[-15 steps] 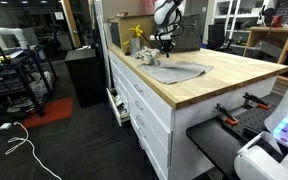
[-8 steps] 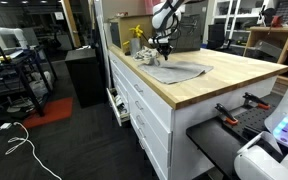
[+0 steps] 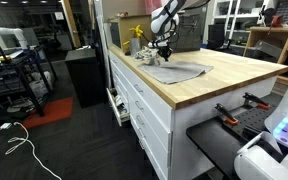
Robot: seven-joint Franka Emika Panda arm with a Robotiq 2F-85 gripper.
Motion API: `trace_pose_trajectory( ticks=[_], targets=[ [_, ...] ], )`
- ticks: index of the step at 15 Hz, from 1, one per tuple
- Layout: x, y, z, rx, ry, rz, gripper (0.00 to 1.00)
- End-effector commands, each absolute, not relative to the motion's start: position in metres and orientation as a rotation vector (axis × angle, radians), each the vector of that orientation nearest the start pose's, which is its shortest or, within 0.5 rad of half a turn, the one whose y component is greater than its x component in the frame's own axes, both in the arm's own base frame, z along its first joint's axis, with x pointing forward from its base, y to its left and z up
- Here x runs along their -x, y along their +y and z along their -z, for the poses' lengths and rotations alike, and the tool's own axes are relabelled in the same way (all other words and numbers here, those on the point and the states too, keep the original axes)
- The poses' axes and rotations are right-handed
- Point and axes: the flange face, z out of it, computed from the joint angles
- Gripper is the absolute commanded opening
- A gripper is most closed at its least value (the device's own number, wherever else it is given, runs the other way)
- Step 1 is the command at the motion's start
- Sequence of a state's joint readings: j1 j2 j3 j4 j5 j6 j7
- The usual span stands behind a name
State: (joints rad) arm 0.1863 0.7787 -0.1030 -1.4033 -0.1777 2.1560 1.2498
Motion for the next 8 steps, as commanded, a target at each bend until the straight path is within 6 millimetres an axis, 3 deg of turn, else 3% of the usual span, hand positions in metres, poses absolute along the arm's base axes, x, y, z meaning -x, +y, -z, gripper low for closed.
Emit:
trace_pose_trajectory(
  ticks=[1,8],
  targets=[
    [-0.735,0.063,-0.226,2.887,1.747,0.182,0.00],
    [-0.754,0.053,-0.205,2.880,1.866,0.138,0.00]
  ],
)
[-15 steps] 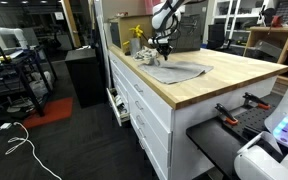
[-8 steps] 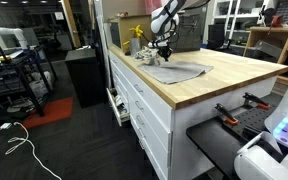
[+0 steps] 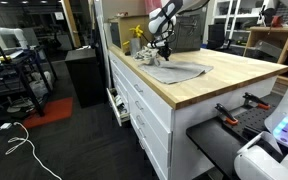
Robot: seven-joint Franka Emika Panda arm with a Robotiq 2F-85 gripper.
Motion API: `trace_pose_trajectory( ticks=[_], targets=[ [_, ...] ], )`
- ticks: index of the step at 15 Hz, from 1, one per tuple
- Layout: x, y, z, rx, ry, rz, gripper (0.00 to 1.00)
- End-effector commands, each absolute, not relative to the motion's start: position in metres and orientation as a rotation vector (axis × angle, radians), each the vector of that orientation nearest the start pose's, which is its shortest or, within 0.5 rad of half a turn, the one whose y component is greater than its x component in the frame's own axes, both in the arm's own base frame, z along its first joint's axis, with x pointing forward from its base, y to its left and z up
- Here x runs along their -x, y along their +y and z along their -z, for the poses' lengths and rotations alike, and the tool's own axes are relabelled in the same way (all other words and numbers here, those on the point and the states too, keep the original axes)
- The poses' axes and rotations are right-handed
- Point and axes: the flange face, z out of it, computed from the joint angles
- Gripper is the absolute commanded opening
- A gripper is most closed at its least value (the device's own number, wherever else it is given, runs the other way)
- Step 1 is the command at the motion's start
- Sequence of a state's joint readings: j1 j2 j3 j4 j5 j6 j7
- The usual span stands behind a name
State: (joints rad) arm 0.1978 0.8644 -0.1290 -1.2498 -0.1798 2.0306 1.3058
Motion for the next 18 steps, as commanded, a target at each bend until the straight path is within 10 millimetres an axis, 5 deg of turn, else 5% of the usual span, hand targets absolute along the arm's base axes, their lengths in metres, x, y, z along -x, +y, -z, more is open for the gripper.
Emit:
trace_pose_trajectory(
  ticks=[1,7,18],
  targets=[
    [-0.756,0.049,-0.199,2.888,1.890,0.122,0.00],
    [-0.765,0.018,-0.175,2.922,2.025,0.066,0.00],
    [-0.768,-0.013,-0.161,2.928,2.197,0.046,0.00]
  ],
)
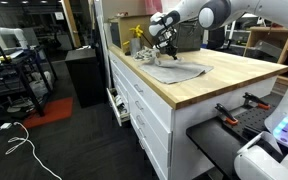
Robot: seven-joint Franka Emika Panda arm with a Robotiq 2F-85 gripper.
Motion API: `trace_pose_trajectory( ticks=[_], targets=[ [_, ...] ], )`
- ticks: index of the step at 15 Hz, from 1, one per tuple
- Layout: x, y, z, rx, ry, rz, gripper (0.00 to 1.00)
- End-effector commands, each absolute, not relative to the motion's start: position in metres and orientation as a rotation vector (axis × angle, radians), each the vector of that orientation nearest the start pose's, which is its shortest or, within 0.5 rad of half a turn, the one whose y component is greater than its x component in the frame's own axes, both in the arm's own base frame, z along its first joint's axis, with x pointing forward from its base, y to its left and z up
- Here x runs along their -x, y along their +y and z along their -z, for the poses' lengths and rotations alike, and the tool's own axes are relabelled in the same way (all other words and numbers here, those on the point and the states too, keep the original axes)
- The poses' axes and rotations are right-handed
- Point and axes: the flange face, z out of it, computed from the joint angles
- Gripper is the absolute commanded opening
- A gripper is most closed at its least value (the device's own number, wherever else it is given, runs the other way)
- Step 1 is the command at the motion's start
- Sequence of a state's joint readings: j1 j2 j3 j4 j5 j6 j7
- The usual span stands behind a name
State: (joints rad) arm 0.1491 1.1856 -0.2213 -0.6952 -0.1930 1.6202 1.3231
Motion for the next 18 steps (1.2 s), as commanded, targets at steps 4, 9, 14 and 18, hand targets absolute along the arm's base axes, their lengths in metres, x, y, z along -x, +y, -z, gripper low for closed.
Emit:
trace_pose_trajectory(
  ticks=[4,9,14,18],
  targets=[
    [-0.767,-0.023,-0.158,2.933,2.247,0.065,0.00],
    [-0.765,-0.033,-0.155,2.928,2.314,0.088,0.00],
    [-0.763,-0.045,-0.150,2.899,2.425,0.154,0.00],
    [-0.759,-0.058,-0.145,2.889,2.528,0.212,0.00]
  ],
)
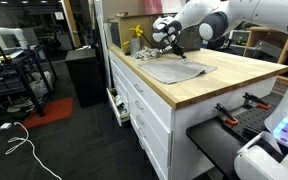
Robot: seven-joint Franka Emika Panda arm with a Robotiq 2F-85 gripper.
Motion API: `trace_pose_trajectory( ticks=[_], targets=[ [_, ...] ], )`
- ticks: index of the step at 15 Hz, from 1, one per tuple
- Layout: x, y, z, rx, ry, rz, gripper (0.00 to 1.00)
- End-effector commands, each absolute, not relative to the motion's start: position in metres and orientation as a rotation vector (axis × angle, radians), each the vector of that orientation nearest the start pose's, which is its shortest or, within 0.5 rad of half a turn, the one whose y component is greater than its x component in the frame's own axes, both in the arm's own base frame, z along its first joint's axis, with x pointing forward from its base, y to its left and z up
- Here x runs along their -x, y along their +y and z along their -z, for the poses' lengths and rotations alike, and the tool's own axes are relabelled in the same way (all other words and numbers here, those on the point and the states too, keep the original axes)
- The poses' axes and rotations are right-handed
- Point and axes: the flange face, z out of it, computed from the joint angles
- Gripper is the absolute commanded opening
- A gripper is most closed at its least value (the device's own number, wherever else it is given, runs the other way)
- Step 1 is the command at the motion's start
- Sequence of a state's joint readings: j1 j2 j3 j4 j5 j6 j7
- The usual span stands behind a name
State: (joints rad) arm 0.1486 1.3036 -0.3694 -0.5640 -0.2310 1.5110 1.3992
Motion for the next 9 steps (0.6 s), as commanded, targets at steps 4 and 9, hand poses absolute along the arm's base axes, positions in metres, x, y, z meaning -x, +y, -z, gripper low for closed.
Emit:
trace_pose_trajectory(
  ticks=[4,9],
  targets=[
    [-0.754,-0.072,-0.139,-1.759,-1.589,-0.156,0.00],
    [-0.748,-0.086,-0.130,-1.679,-1.591,-0.180,0.00]
  ],
)
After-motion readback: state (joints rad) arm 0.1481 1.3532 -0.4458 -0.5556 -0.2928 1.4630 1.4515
